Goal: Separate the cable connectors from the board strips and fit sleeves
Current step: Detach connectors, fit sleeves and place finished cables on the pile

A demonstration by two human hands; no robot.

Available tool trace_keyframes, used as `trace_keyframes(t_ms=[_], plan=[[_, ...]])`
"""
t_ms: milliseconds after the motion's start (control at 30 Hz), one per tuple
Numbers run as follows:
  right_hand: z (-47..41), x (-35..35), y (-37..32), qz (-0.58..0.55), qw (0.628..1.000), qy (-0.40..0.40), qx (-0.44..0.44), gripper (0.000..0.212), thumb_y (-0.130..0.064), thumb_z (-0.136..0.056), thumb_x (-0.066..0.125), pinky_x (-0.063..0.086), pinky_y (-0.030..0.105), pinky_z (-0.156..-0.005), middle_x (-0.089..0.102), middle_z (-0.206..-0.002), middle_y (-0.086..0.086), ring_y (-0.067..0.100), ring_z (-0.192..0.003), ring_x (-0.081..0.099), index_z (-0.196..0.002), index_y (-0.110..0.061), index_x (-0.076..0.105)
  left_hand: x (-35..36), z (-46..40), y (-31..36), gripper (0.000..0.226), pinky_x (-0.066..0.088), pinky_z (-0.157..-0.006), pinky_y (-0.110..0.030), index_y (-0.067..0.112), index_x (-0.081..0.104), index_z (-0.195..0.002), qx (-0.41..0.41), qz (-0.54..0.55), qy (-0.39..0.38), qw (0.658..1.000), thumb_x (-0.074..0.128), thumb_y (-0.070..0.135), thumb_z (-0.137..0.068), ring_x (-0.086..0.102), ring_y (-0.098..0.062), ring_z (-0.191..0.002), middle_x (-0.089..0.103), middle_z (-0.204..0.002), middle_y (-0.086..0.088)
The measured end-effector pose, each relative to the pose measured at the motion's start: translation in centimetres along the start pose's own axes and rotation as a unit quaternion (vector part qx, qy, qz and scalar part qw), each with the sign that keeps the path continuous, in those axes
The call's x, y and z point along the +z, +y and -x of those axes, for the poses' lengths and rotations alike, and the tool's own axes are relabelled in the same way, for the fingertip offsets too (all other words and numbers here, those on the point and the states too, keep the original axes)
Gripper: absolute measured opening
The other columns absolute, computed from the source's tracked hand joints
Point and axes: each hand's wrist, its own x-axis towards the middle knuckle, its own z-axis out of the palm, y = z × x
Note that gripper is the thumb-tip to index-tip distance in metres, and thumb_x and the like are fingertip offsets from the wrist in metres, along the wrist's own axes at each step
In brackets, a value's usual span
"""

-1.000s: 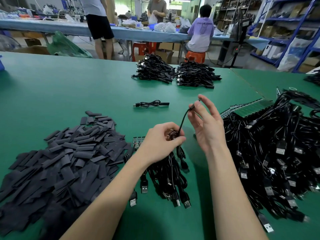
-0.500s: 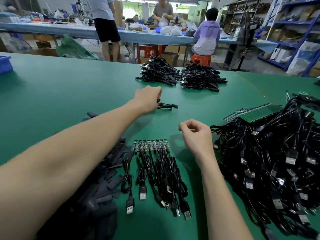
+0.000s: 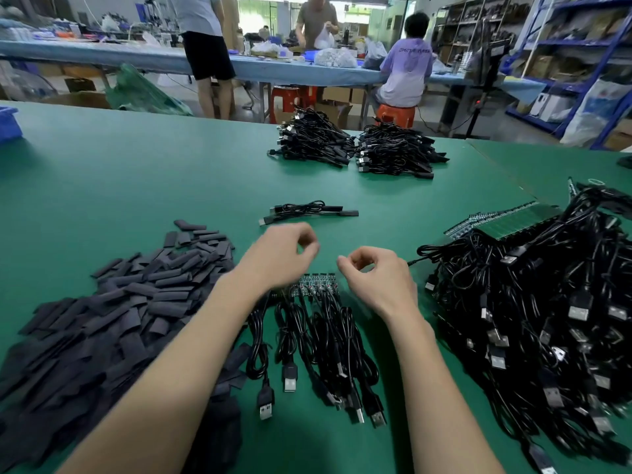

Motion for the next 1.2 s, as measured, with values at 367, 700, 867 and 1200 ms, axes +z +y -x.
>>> trace_keyframes(t_ms=[367, 700, 867, 1200], plan=[[-0.2, 0.3, -0.2, -0.070, 0.995, -0.059, -0.036, 0.032, -0.062, -0.088, 0.067, 0.046, 0.026, -0.066, 0.059, -0.060, -0.023, 0.000, -0.058, 0.051, -0.071, -0.035, 0.070, -0.1, 3.1, 0.5, 0.013, 0.049, -0.086, -0.036, 0.030, 0.066, -0.089, -0.006, 0.065, 0.021, 0.998, 0.060, 0.037, -0.098, 0.057, -0.015, -0.085, 0.062, -0.086, 0.005], [0.6, -0.6, -1.6, -0.267, 0.947, -0.129, -0.123, 0.028, -0.024, -0.102, 0.063, 0.028, 0.031, -0.065, 0.043, -0.074, 0.009, 0.017, -0.071, 0.037, -0.077, -0.010, 0.061, -0.4, 3.2, 0.7, 0.012, 0.041, -0.079, -0.017, 0.027, 0.069, -0.087, 0.039, 0.186, 0.021, 0.981, 0.064, 0.030, -0.097, 0.055, -0.012, -0.086, 0.063, -0.088, 0.006], [0.6, -0.6, -1.3, -0.341, 0.922, -0.169, -0.073, 0.038, -0.032, -0.100, 0.064, 0.030, 0.028, -0.069, 0.041, -0.066, -0.011, 0.004, -0.065, 0.037, -0.065, -0.026, 0.052, -0.5, 3.0, 0.8, 0.014, 0.041, -0.076, -0.014, 0.017, 0.073, -0.090, 0.052, 0.239, 0.006, 0.970, 0.065, 0.026, -0.097, 0.053, -0.003, -0.078, 0.066, -0.087, 0.006], [0.6, -0.9, -1.4, -0.500, 0.833, -0.227, 0.065, 0.023, -0.041, -0.086, 0.072, 0.036, 0.032, -0.076, 0.062, -0.076, -0.009, 0.010, -0.074, 0.050, -0.070, -0.025, 0.070, -0.7, 2.8, 0.2, 0.015, 0.041, -0.079, -0.029, 0.028, 0.073, -0.089, 0.020, 0.345, -0.019, 0.938, 0.065, 0.038, -0.096, 0.053, -0.011, -0.079, 0.063, -0.082, 0.004]])
